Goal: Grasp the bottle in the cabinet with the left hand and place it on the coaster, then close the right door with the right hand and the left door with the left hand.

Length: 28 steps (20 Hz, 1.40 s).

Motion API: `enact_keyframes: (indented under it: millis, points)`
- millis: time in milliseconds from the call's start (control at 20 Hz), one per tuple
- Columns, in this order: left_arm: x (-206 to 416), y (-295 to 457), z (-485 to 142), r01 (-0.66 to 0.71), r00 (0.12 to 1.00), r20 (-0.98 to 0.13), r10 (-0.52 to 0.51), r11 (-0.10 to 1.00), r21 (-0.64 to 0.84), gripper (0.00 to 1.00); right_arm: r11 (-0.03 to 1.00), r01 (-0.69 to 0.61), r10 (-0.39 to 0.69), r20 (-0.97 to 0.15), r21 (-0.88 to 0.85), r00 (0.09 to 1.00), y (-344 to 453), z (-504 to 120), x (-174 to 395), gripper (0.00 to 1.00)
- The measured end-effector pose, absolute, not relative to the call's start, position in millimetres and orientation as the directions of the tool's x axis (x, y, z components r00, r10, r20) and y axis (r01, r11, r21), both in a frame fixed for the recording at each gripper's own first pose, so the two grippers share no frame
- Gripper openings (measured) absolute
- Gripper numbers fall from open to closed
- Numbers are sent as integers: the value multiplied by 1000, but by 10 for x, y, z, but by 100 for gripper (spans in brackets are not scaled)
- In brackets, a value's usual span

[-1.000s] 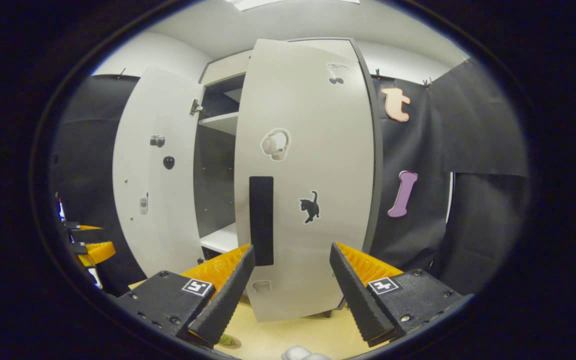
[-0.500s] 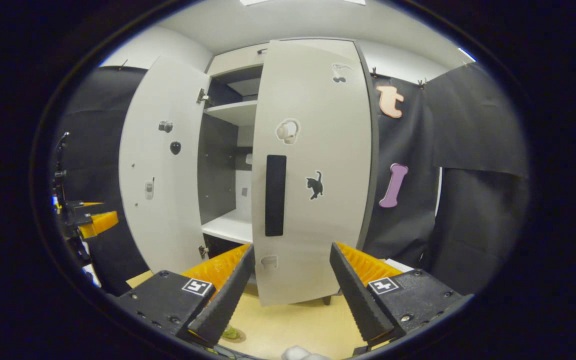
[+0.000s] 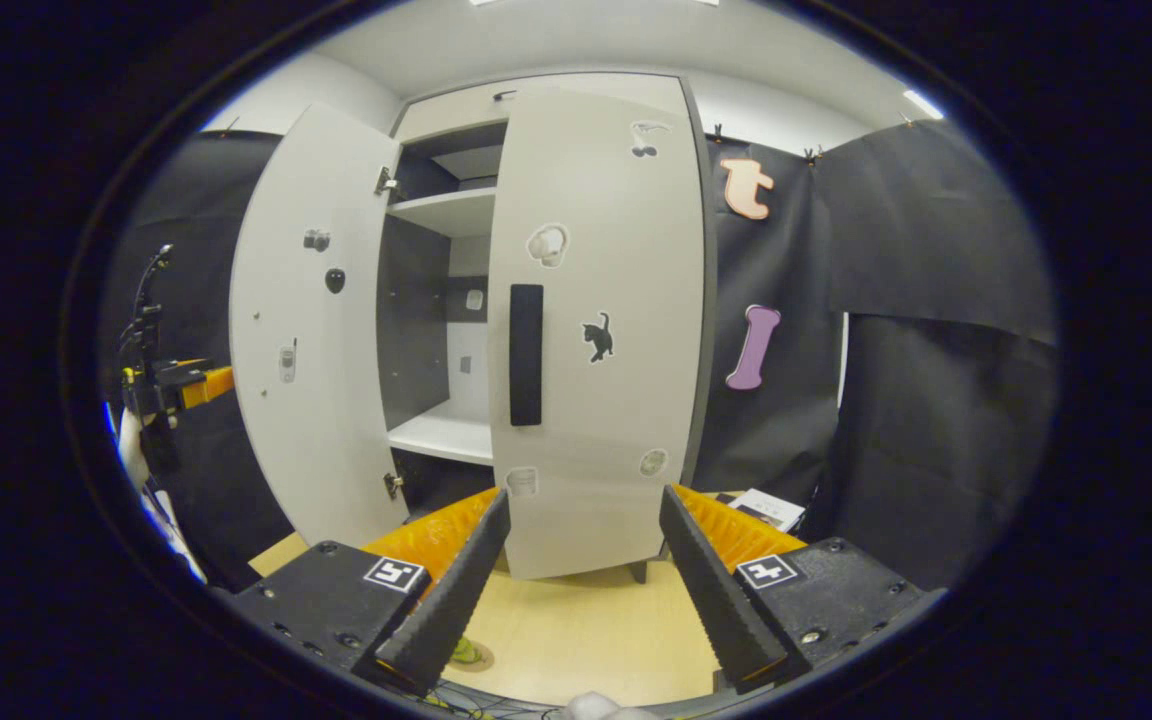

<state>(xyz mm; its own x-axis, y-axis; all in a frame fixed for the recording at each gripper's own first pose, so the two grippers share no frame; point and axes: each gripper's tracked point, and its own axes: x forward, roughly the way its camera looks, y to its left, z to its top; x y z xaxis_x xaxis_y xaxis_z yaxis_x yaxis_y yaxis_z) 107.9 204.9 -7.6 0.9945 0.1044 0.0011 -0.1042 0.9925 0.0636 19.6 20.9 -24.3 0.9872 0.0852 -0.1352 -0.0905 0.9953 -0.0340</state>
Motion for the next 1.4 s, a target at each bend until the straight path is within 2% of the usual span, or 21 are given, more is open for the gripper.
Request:
enact_keyframes:
  millis: [200, 300, 550, 600, 650, 700, 750, 850, 1000, 1100, 1150, 1400]
  points:
    - [1325, 2073, -20, -98, 995, 7, 98, 992, 77, 94, 997, -70, 66, -158, -25, 985, 141, -309, 134, 99]
    - [1377, 1994, -39, -80, 997, -2, 81, 994, 75, 97, 997, -73, 69, -162, -18, 984, 108, -338, 122, 96]
    - [1365, 1927, -60, -88, 996, -20, 90, 993, 83, 93, 994, -107, 109, -174, 17, 979, 8, -372, 148, 99]
    - [1359, 1901, -57, -92, 995, -25, 94, 992, 88, 89, 993, -121, 122, -172, 17, 978, -22, -367, 157, 99]
    - [1335, 1861, -42, -95, 995, -28, 98, 991, 93, 92, 991, -133, 134, -172, 15, 976, -47, -360, 163, 99]
    - [1315, 1799, -33, -97, 995, -30, 100, 991, 94, 85, 990, -143, 143, -177, 12, 974, -97, -364, 169, 99]
    - [1300, 1711, -33, -91, 995, -33, 94, 992, 90, 85, 988, -151, 151, -179, 10, 972, -143, -363, 183, 96]
    - [1280, 1466, -47, -68, 997, -41, 71, 995, 79, 85, 987, -159, 160, -175, 18, 972, -243, -345, 213, 99]
    - [1307, 1098, -28, -40, 999, -33, 43, 995, 86, 88, 985, -169, 171, -176, 28, 969, -391, -332, 222, 96]
    - [1357, 961, -5, -44, 999, -27, 47, 994, 96, 92, 986, -165, 166, -181, 21, 969, -513, -344, 222, 99]
    - [1372, 888, -2, -34, 999, -29, 37, 995, 93, 88, 986, -166, 166, -184, 19, 969, -548, -339, 223, 99]
    - [1484, 537, 3, 20, 999, -35, -18, 998, 54, 90, 987, -160, 162, -189, 24, 969, -627, -367, 220, 96]
